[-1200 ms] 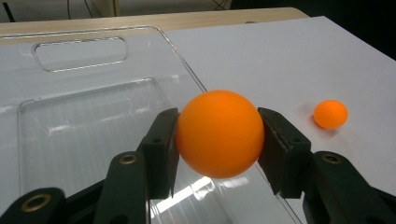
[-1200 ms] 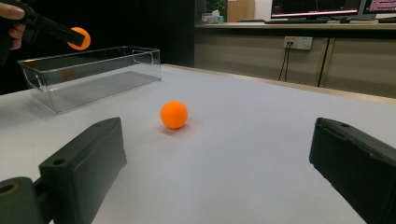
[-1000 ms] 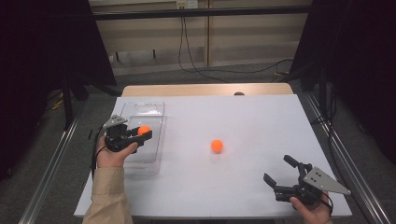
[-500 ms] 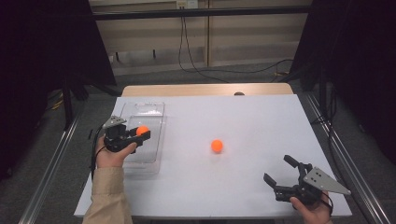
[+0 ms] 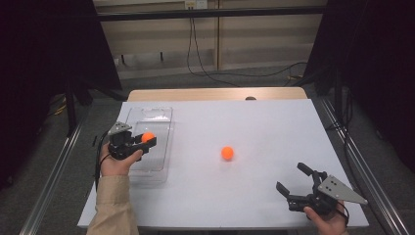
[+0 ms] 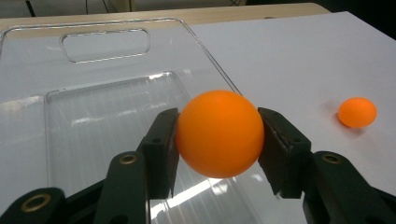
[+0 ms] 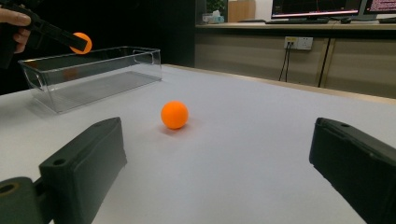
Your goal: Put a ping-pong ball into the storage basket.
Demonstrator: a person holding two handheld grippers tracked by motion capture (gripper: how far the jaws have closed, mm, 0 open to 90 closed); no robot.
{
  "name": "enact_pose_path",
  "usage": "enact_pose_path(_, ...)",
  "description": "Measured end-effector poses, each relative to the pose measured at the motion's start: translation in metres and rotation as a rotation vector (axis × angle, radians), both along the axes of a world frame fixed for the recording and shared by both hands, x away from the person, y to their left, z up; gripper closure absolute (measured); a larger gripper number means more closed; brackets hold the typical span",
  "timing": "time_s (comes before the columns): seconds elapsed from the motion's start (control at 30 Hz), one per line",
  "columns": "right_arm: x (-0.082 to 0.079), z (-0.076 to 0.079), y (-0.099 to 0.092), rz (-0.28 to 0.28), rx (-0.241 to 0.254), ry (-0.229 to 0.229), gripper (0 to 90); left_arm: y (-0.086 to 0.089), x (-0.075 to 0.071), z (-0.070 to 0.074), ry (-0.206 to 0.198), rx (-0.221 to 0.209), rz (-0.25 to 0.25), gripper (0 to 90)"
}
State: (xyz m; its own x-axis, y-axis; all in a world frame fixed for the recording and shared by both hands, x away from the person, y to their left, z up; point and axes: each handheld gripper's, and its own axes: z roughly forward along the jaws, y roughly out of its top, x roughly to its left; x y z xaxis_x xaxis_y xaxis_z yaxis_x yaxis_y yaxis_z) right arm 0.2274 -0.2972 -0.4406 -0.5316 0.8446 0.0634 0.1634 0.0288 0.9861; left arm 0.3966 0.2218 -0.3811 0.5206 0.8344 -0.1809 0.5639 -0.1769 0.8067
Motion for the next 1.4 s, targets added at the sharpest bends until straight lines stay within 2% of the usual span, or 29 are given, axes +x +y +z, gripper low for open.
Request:
enact_pose_path(0.57, 0.000, 0.000, 0.000, 0.002, 0.000, 0.000, 3.0, 0.003, 0.002, -0.006, 0.001, 0.027, 0.029, 51.0)
enact_pose_path(1.4, 0.000, 0.000, 0.000, 0.002, 0.000, 0.000, 3.0, 0.003, 0.005, -0.014, 0.017, 0.039, 0.055, 50.9)
